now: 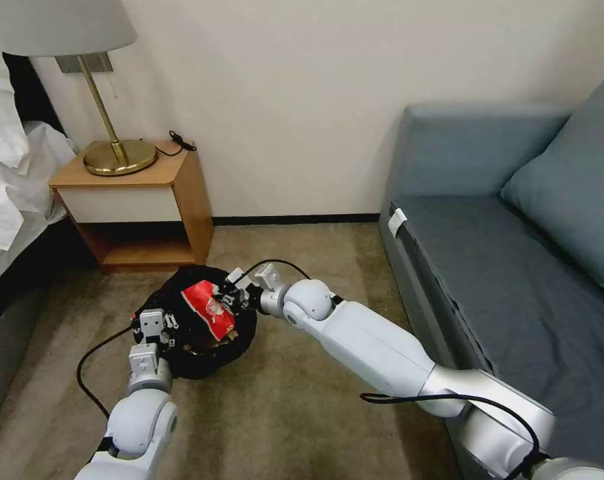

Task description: Pick up the trash bin, then pick up the garbage on the floor and place it into the trash bin.

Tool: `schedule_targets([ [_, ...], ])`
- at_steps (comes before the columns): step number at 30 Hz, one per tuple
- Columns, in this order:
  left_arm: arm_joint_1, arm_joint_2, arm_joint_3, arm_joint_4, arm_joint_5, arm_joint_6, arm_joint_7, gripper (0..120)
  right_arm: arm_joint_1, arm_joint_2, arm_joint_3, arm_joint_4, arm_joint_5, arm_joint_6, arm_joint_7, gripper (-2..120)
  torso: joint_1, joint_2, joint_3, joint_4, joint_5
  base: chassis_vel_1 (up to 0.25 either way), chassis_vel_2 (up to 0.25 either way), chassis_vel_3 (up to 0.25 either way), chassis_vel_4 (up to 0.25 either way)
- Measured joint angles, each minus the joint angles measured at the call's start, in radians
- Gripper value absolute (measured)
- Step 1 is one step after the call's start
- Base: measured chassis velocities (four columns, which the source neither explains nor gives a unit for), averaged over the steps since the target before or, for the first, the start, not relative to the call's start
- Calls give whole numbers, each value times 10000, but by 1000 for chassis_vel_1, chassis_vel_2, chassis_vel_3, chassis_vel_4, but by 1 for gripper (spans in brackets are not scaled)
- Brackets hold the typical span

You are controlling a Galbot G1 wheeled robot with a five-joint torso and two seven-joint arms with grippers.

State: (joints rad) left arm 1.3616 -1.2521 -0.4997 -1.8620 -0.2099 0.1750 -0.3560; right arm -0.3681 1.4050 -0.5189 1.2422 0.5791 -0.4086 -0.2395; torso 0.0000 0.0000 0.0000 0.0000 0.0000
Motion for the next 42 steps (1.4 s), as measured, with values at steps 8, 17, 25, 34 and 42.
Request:
schedule_targets([
  [8, 60, -12, -65, -23, -15, -25, -1, 4, -162, -129, 198, 144, -46, -21, 12, 65, 0, 0, 0, 0, 0, 0, 0, 0, 0],
  [17, 178, 36, -409, -73, -459, -83, -12, 4, -393, -431, 1403, 735, 55, -4, 82, 99, 0, 0, 0, 1, 0, 0, 0, 0, 0],
  [25, 205, -17, -729, -215, -1451, -286, -171, 4, -766, -647, 2723, 723, 54, 84, 221, 100, 0, 0, 0, 0, 1, 0, 0, 0, 0],
  [34, 494, -245, -1182, -319, -3305, -826, -466, 4, -1406, -994, 3720, 605, -265, 242, 110, 100, 0, 0, 0, 0, 2, 0, 0, 0, 0],
  [42, 557, -332, -1538, -120, -4436, -1336, -608, 4, -1767, -984, 4172, 583, -491, 347, -38, 100, -1, 0, 0, 0, 1, 0, 0, 0, 0],
])
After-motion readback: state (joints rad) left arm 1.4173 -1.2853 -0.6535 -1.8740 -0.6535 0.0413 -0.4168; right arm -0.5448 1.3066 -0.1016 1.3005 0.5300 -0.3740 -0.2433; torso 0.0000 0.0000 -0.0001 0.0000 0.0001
